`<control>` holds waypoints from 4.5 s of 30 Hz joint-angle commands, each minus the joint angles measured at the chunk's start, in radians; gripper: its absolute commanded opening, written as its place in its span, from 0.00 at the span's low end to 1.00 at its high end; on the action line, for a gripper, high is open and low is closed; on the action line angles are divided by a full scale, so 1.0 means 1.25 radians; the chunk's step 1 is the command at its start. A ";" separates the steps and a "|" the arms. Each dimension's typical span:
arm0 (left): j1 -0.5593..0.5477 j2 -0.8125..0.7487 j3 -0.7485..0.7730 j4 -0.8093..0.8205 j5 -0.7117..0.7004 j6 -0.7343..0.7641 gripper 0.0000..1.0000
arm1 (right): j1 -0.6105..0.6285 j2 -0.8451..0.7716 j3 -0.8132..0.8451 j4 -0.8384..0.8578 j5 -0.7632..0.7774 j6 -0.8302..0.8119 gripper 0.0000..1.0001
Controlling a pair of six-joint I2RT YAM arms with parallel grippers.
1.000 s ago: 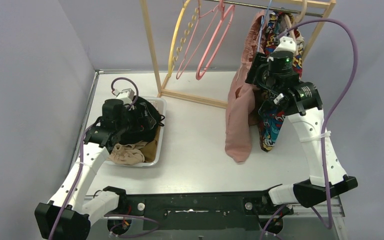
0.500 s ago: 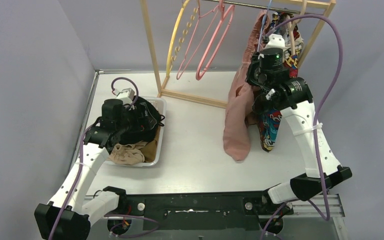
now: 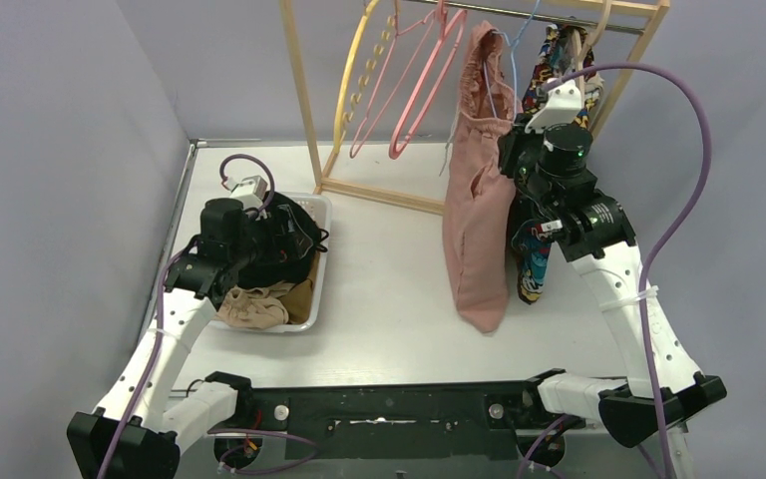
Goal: Remove the shorts from the hanger
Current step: Pick up the hanger from the clothes rod, then remove the shorts from the hanger.
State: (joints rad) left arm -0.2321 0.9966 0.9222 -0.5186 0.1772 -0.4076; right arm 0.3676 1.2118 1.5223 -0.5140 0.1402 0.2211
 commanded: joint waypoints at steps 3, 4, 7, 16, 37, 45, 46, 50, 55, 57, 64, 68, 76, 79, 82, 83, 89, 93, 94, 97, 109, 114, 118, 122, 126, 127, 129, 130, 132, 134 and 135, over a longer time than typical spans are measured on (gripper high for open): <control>0.000 -0.034 0.004 0.043 0.006 0.003 0.86 | -0.002 -0.026 0.010 0.239 0.024 -0.100 0.00; 0.001 -0.036 0.003 0.044 0.006 0.002 0.86 | -0.003 -0.030 0.003 0.259 0.024 -0.112 0.00; 0.000 -0.035 0.005 0.045 0.006 0.003 0.86 | 0.001 -0.031 0.011 0.284 0.028 -0.135 0.00; 0.001 -0.032 0.006 0.045 0.012 -0.004 0.86 | 0.071 -0.058 -0.014 0.283 0.087 -0.156 0.00; -0.001 -0.044 0.011 0.065 0.020 -0.034 0.86 | 0.109 -0.265 -0.233 -0.061 0.013 0.135 0.00; -0.002 -0.046 -0.006 0.095 0.060 -0.068 0.86 | 0.114 -0.391 -0.430 -0.139 -0.194 0.283 0.00; -0.002 -0.045 -0.007 0.099 0.067 -0.074 0.86 | 0.116 -0.408 -0.453 -0.143 -0.211 0.299 0.00; -0.002 -0.045 -0.021 0.137 0.142 -0.097 0.86 | 0.119 -0.476 -0.530 -0.114 -0.340 0.332 0.00; -0.022 -0.043 -0.038 0.181 0.228 -0.123 0.86 | 0.122 -0.533 -0.579 -0.081 -0.488 0.332 0.00; -0.042 -0.039 -0.046 0.208 0.273 -0.136 0.86 | 0.122 -0.545 -0.598 -0.058 -0.547 0.322 0.00; -0.233 0.016 -0.016 0.240 0.189 -0.135 0.84 | 0.132 -0.520 -0.641 0.011 -0.697 0.278 0.00; -0.313 0.047 -0.001 0.203 0.063 -0.109 0.79 | 0.133 -0.528 -0.648 0.014 -0.704 0.266 0.00; -0.335 0.116 0.062 0.057 -0.187 -0.060 0.66 | 0.134 -0.531 -0.658 -0.002 -0.735 0.250 0.00; -0.335 0.143 0.078 0.056 -0.207 -0.042 0.65 | 0.135 -0.539 -0.652 -0.006 -0.747 0.244 0.00; -0.335 0.181 0.095 0.067 -0.198 -0.024 0.55 | 0.135 -0.550 -0.644 -0.013 -0.743 0.241 0.00; -0.335 0.197 0.107 0.059 -0.198 -0.018 0.51 | 0.135 -0.553 -0.640 -0.017 -0.746 0.242 0.00; -0.333 0.249 0.167 0.016 -0.260 0.020 0.00 | 0.135 -0.570 -0.595 -0.088 -0.732 0.223 0.00; -0.301 0.243 0.171 0.031 -0.284 0.066 0.00 | 0.135 -0.583 -0.569 -0.158 -0.705 0.214 0.00; -0.283 0.246 0.177 0.030 -0.270 0.073 0.00 | 0.134 -0.590 -0.569 -0.164 -0.704 0.213 0.00; -0.225 0.267 0.195 0.020 -0.223 0.082 0.00 | 0.134 -0.608 -0.565 -0.176 -0.703 0.222 0.00; -0.129 0.331 0.248 0.017 -0.117 0.106 0.00 | 0.134 -0.667 -0.586 -0.159 -0.684 0.205 0.00; -0.106 0.321 0.201 0.076 -0.066 0.075 0.00 | 0.134 -0.693 -0.610 -0.100 -0.702 0.224 0.00; -0.074 0.336 0.203 0.079 -0.015 0.074 0.00 | 0.134 -0.697 -0.605 -0.103 -0.676 0.223 0.00; -0.073 0.332 0.186 0.112 0.047 0.060 0.00 | 0.134 -0.668 -0.581 -0.117 -0.599 0.218 0.00; -0.078 0.307 0.119 0.174 0.105 -0.007 0.00 | 0.135 -0.666 -0.597 -0.082 -0.502 0.233 0.00; -0.087 0.302 0.104 0.185 0.123 -0.020 0.00 | 0.134 -0.665 -0.601 -0.070 -0.473 0.240 0.00; -0.104 0.293 0.080 0.194 0.125 -0.035 0.00 | 0.134 -0.667 -0.617 -0.027 -0.458 0.260 0.00; -0.115 0.287 0.070 0.195 0.117 -0.040 0.00 | 0.135 -0.671 -0.629 0.000 -0.455 0.271 0.00; -0.134 0.281 0.053 0.195 0.111 -0.053 0.00 | 0.135 -0.676 -0.650 0.050 -0.444 0.294 0.00; -0.150 0.273 0.043 0.200 0.115 -0.061 0.00 | 0.134 -0.670 -0.666 0.078 -0.429 0.313 0.00; -0.158 0.269 0.041 0.200 0.111 -0.062 0.00 | 0.134 -0.661 -0.672 0.086 -0.429 0.320 0.00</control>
State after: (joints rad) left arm -0.4095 1.3857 0.9794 -0.3553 0.3695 -0.4618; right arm 0.5320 0.3878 0.7006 -0.5907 -0.4595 0.5594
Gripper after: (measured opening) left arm 0.023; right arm 0.106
